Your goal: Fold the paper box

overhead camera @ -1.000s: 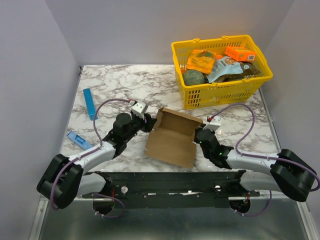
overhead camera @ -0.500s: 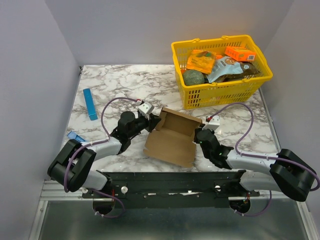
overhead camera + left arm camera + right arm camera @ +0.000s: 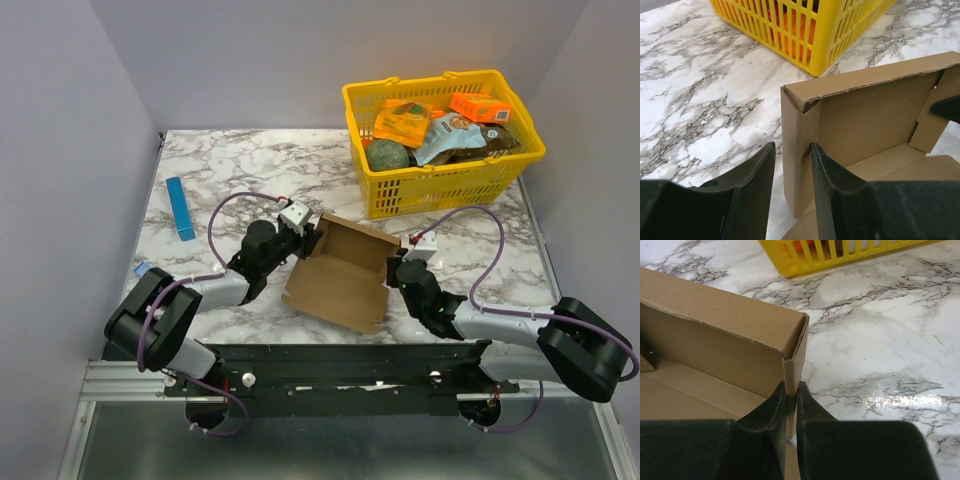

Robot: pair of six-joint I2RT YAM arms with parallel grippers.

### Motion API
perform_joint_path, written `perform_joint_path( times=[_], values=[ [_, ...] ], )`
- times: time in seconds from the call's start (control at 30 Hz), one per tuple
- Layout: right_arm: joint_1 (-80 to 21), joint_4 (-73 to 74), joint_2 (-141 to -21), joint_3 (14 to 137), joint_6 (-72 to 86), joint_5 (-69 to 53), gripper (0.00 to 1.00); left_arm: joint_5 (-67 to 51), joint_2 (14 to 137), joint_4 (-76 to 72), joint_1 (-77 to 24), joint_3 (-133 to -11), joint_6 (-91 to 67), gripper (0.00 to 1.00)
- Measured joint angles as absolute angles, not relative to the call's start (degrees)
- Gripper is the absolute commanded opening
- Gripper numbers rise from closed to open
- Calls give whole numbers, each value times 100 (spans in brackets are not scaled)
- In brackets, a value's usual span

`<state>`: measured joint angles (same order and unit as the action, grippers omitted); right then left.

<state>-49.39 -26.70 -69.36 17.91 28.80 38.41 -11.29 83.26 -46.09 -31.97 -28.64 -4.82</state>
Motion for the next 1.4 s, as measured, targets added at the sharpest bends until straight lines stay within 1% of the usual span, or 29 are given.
perform_joint_path(
  times=[0.4, 0.47, 0.53, 0.63, 0.8, 0.9, 0.93, 1.03, 1.2, 1.27, 1.33, 1.4],
  values=[
    [-4936, -2840, -6936, 1747, 2689, 3603, 0, -886, 8790, -4613, -3330, -3155, -73, 29],
    [-4936, -2842, -6936, 1747, 2689, 3594, 0, -711, 8809, -4552, -3404, -3194, 64, 29],
    [-4936, -2842, -6936, 1750, 2689, 3594, 0, -543, 8809, -4484, -3479, -3214, 180, 34],
    [-4939, -2842, -6934, 1750, 2685, 3588, 1, -421, 8801, -4392, -3533, -3212, 263, 36],
    [-4939, -2838, -6921, 1745, 2672, 3579, 1, -408, 8691, -4305, -3566, -3107, 272, 35],
    [-4939, -2836, -6895, 1732, 2635, 3559, 0, -416, 8613, -4230, -3566, -3024, 213, 30],
    [-4939, -2838, -6888, 1726, 2628, 3555, 0, -438, 8582, -4224, -3566, -2982, 183, 25],
    [-4939, -2838, -6862, 1706, 2602, 3548, 1, -478, 8475, -4178, -3564, -2888, 89, 23],
    [-4939, -2836, -6818, 1680, 2591, 3548, 0, -534, 8252, -4077, -3559, -2770, -139, 30],
    [-4939, -2829, -6801, 1673, 2587, 3548, 1, -574, 8152, -4045, -3559, -2687, -200, 39],
    [-4939, -2823, -6781, 1664, 2585, 3533, 0, -633, 8095, -4005, -3559, -2644, -246, 44],
    [-4939, -2818, -6777, 1662, 2585, 3524, 0, -725, 8064, -3903, -3566, -2620, -290, 47]
  ],
)
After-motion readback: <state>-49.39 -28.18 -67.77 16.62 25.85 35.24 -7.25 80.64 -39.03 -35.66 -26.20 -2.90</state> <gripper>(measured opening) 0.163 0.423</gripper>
